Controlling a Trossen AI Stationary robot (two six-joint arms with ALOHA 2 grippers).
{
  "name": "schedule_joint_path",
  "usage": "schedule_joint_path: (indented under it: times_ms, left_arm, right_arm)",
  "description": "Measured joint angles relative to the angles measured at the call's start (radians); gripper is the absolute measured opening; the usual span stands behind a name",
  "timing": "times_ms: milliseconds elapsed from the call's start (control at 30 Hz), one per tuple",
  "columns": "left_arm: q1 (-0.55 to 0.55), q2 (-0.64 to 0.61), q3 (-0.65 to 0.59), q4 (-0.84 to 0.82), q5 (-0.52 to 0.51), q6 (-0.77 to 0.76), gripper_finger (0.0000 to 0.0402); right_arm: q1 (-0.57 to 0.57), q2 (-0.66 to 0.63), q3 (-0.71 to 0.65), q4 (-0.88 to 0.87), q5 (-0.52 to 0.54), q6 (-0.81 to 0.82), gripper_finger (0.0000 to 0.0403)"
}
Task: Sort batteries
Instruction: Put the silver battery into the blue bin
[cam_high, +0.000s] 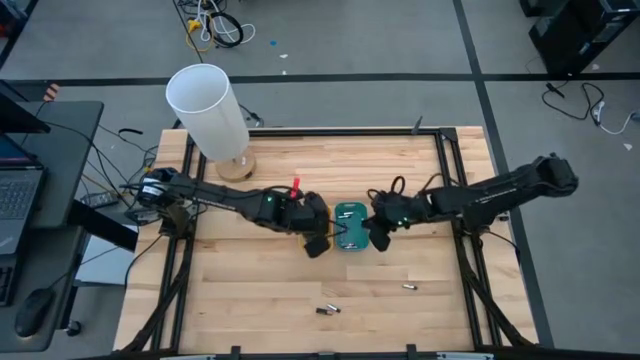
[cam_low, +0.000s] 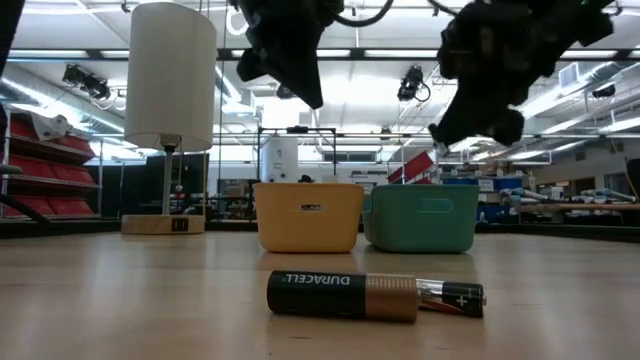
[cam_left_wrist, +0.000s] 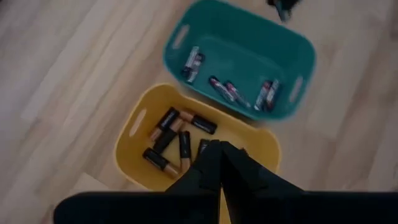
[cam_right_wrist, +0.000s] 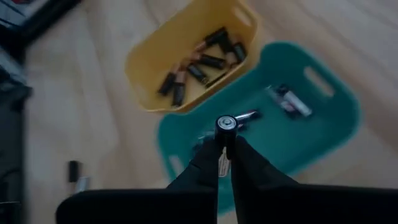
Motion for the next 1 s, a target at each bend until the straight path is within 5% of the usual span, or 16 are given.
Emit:
schedule_joint_path:
  times_ms: [533,867,1000]
  left_arm:
    - [0.063,0.000,0.000,0.024,0.130,-0.032,0.0017]
    - [0.068,0.000,0.000,-0.128,0.147,0.104,0.0017]
    - [0.081,0.000,0.000,-0.138,0.191,0.151,0.0017]
  right_arm:
    - [-0.125,0.024,0.000,-0.042,-0.117,-0.404,0.0190]
    - [-0.085,-0.088,0.000,-0.241,-0.186,-0.473,0.0193]
    - [-0.024,-0.096,0.001,-0.422,-0.220,-0.348,0.0192]
